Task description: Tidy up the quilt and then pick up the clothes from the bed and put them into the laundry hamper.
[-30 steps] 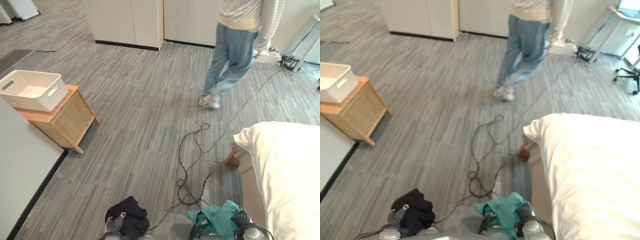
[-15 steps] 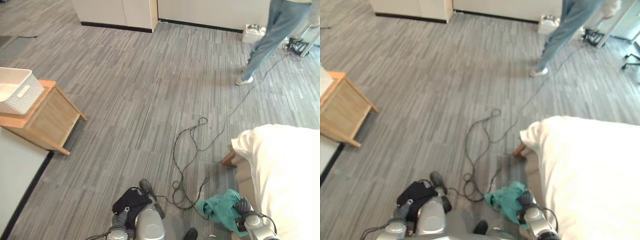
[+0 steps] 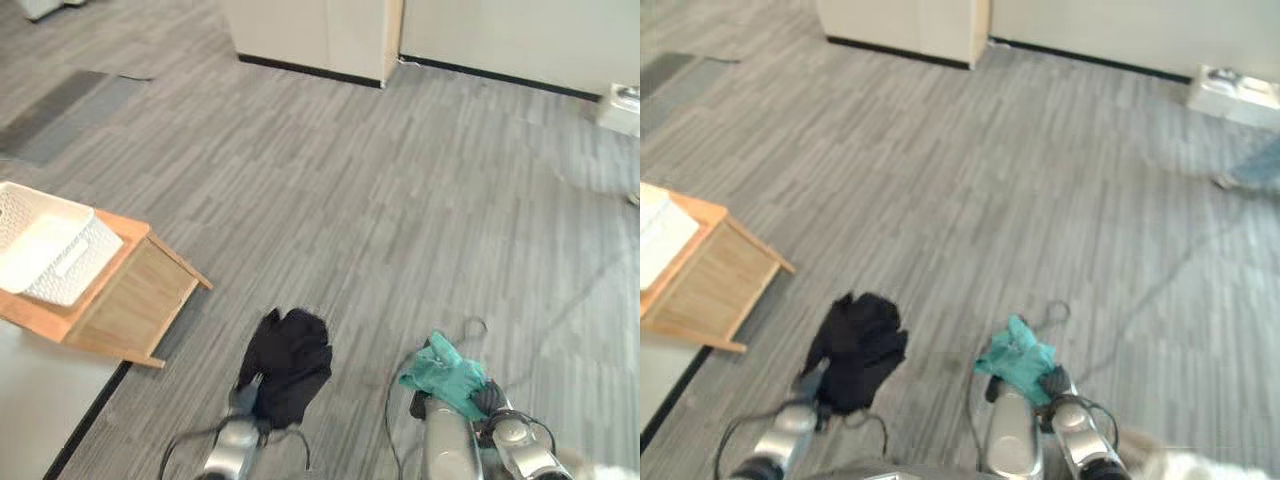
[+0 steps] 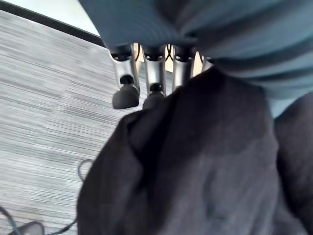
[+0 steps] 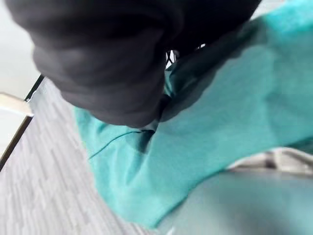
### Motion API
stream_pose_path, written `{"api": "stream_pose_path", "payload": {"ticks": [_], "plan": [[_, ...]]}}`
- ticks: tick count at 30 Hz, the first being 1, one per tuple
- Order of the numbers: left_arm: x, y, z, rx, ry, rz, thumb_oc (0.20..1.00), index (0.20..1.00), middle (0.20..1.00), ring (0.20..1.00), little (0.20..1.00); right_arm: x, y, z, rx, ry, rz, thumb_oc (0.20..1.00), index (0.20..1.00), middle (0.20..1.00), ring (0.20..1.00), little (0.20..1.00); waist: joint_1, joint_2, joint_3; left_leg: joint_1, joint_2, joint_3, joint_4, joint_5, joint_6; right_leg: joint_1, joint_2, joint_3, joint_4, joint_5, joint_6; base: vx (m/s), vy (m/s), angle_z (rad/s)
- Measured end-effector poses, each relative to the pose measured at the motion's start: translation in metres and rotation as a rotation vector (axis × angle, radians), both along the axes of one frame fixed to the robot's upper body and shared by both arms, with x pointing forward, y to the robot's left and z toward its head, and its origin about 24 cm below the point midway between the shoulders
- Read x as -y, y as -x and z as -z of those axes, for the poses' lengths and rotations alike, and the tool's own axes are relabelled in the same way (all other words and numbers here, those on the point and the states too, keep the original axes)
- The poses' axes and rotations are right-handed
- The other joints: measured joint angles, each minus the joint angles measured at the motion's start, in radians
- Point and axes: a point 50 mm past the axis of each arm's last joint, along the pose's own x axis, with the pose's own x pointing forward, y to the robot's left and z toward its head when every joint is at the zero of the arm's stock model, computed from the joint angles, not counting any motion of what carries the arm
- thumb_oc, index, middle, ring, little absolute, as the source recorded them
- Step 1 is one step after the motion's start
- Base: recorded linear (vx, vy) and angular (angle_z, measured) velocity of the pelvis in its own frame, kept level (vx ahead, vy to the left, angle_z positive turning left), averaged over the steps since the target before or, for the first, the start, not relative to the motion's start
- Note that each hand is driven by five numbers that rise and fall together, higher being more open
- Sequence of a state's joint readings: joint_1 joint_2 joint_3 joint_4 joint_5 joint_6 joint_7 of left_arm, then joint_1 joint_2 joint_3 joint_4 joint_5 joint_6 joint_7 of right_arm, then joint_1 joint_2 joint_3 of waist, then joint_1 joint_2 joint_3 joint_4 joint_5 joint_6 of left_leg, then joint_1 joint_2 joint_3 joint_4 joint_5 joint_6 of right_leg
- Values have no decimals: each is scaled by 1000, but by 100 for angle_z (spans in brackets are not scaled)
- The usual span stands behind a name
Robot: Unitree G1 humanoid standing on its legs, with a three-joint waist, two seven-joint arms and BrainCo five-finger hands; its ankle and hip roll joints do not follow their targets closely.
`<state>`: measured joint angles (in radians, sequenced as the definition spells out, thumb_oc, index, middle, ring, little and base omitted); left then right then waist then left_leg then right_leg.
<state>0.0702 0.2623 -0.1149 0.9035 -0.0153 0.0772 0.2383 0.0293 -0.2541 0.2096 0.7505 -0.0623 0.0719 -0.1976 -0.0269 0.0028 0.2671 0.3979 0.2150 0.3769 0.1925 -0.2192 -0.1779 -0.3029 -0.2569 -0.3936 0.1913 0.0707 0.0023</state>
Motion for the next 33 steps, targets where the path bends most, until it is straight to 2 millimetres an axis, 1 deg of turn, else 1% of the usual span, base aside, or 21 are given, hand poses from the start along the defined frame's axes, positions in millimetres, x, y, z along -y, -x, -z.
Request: {"api": "stream_pose_path", "payload": {"ticks": [1,2,3,4,6,8,11,13,14,15,16,18,20,21,23,24,26,28,31,32,33], "plan": [[6,9,5,-31,20,-21,200,200,200,200,200,2,0,0,-5,10,-5,200,200,200,200,200,4,20,-12,-57,53,-24,129,29,-5,10,26,-16,19,22,8,608,-565,44],[17,13,9,-38,54,-29,200,200,200,200,200,13,-5,-5,8,37,-9,200,200,200,200,200,36,77,-16,-236,173,-84,495,158,36,49,82,-44,26,-8,-30,367,-325,-10],[24,17,12,-46,76,-35,200,200,200,200,200,22,-11,-9,19,62,-6,200,200,200,200,200,70,81,-12,-323,182,-122,652,302,36,75,116,-30,0,-29,-59,376,-308,-34],[28,23,14,-68,88,-31,200,200,200,200,200,25,-20,-14,46,67,6,200,200,200,200,200,90,87,-5,-423,204,-133,813,306,42,143,146,-27,-63,-33,-66,598,-182,-36],[21,14,9,-29,71,-20,200,200,200,200,200,32,-23,-18,46,100,-4,200,200,200,200,200,106,31,29,-579,176,-104,989,246,68,333,167,-37,-198,-63,-53,822,3,17],[15,6,4,21,62,-42,200,200,200,200,200,29,-20,-15,30,98,-13,200,200,200,200,200,142,-8,30,-658,165,-2,875,143,73,396,158,-39,-235,-94,-32,575,111,-1],[15,4,5,17,66,-60,200,200,200,200,200,15,-24,-14,27,73,-89,200,200,200,200,200,183,-11,31,-718,180,273,354,166,95,537,184,-177,-282,-148,34,634,150,12],[16,7,7,-5,69,-69,200,200,200,200,200,2,-10,-4,-20,39,-109,200,200,200,200,200,176,4,3,-672,174,555,105,244,173,649,215,-384,-276,-163,86,630,37,48],[15,17,9,-30,65,-74,200,200,200,200,200,-2,-4,0,-32,25,-106,200,200,200,200,200,187,-2,-20,-654,161,632,73,237,208,680,225,-418,-274,-191,120,736,100,27],[8,21,10,-57,42,-76,200,200,200,200,200,-14,7,7,-60,-5,-102,200,200,200,200,200,189,-61,-52,-636,138,680,98,233,358,718,200,-446,-273,-243,155,755,272,134],[-9,18,8,-86,4,-100,200,200,200,200,200,-27,17,13,-87,-30,-128,200,200,200,200,200,142,-138,-63,-616,63,685,158,118,386,764,171,-439,-218,-142,142,721,345,214],[-10,12,7,-81,-4,-98,200,200,200,200,200,-21,25,16,-121,5,-168,200,200,200,200,200,120,-135,-67,-558,11,607,118,111,390,738,57,-420,116,-141,152,707,339,242],[-15,14,7,-93,-22,-107,200,200,200,200,200,-24,15,13,-85,-14,-151,200,200,200,200,200,115,-123,-60,-513,-39,473,110,77,365,605,-13,-328,444,-60,222,649,203,183],[-15,7,5,-85,-37,-97,200,200,200,200,200,-21,12,11,-68,-7,-153,200,200,200,200,200,106,-126,-55,-506,-61,399,97,58,363,488,-30,-243,603,-72,201,594,-29,178],[-12,5,5,-80,-50,-71,200,200,200,200,200,-20,-4,4,-26,10,-178,200,200,200,200,200,114,-109,-54,-480,-72,365,67,42,340,312,-57,-219,697,-132,136,624,-168,146],[-1,-9,3,-50,-40,-31,200,200,200,200,200,-12,-10,0,-5,21,-155,200,200,200,200,200,78,-59,-37,-480,-90,197,6,65,325,217,-19,-200,519,-227,50,657,-234,221],[4,-12,3,-34,-29,-22,200,200,200,200,200,-8,-12,-4,17,27,-148,200,200,200,200,200,48,-33,-38,-439,-101,163,-64,45,318,158,-33,-173,287,-215,69,815,-319,219],[7,-17,1,-11,-34,-2,200,200,200,200,200,-2,-17,-6,18,50,-157,200,200,200,200,200,32,-20,-29,-404,-102,12,-120,80,268,180,18,14,-264,-164,136,828,-372,170],[-3,1,6,-65,-79,20,200,200,200,200,200,-3,-9,-4,11,39,-153,200,200,200,200,200,27,-51,-8,-344,-69,-95,-99,49,214,172,-23,133,-278,-74,181,618,-509,173],[-13,3,4,-76,-113,22,200,200,200,200,200,-9,-6,-2,2,20,-154,200,200,200,200,200,18,-89,-5,-333,-60,-115,-63,36,178,181,-25,123,-218,-91,168,455,-648,175],[-28,17,3,-121,-154,21,200,200,200,200,200,-22,-4,2,-8,-23,-146,200,200,200,200,200,34,-164,5,-322,-64,-112,-20,52,130,217,-42,153,-203,27,143,455,-647,142]]}}
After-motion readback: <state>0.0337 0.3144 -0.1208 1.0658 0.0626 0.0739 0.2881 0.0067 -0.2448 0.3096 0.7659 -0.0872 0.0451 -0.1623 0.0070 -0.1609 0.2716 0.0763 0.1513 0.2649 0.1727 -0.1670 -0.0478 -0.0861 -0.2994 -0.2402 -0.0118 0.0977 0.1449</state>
